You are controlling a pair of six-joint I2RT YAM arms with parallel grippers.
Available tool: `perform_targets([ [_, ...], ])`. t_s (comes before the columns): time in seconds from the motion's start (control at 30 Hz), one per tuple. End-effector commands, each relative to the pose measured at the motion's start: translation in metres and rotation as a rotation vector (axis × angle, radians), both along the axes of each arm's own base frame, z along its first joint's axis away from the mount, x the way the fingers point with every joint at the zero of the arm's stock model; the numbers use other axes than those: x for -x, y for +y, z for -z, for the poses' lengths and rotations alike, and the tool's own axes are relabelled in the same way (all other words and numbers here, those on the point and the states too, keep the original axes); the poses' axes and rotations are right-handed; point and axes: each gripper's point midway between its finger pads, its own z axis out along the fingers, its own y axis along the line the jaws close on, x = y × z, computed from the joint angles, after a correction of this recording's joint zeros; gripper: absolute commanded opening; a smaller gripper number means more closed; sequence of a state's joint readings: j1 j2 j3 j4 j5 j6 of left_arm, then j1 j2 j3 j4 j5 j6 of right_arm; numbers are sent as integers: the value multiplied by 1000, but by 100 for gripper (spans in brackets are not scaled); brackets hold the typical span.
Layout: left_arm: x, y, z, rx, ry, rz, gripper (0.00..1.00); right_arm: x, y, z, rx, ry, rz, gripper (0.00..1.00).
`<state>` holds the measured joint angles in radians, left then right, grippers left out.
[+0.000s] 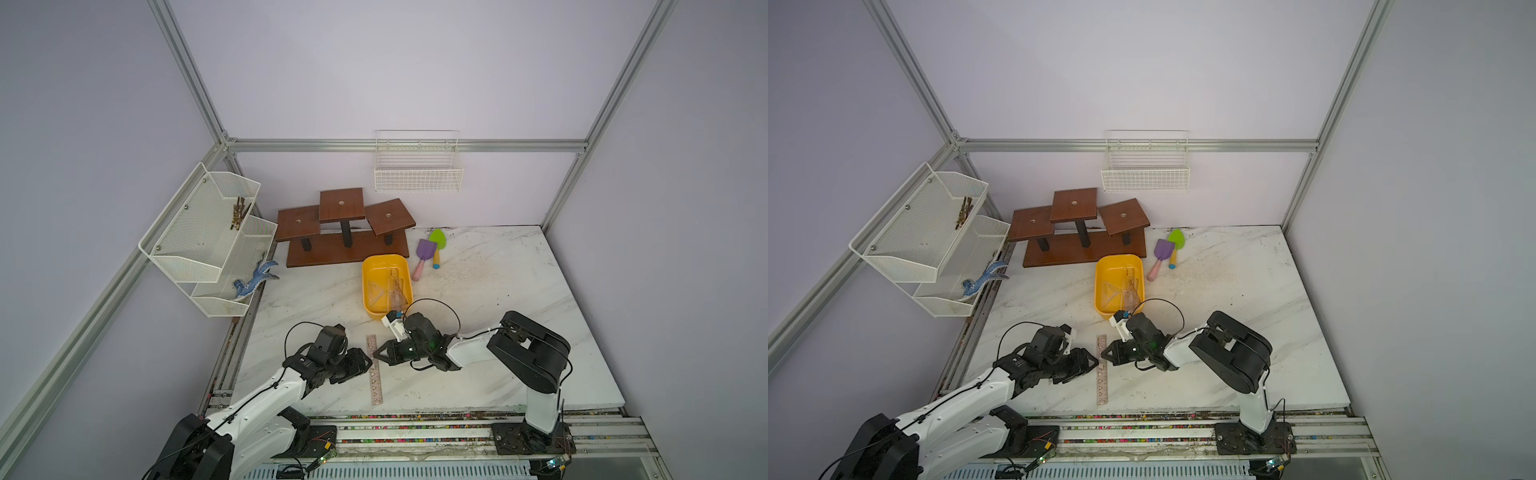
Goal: Put the scattered rulers into the storage box
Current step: Pick up the ruler from the center of the board.
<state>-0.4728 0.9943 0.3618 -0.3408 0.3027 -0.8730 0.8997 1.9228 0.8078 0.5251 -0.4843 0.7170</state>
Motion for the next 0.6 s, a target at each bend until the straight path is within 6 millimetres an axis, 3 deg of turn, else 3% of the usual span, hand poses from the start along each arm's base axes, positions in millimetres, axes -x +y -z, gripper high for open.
perform_targets([
  [0.0, -5, 2, -1, 6, -13, -10, 56, 0, 7, 1, 0, -10, -14, 7],
  [0.57, -8, -12, 15, 64, 39, 32, 57, 4, -6, 22, 62, 5, -6, 6],
])
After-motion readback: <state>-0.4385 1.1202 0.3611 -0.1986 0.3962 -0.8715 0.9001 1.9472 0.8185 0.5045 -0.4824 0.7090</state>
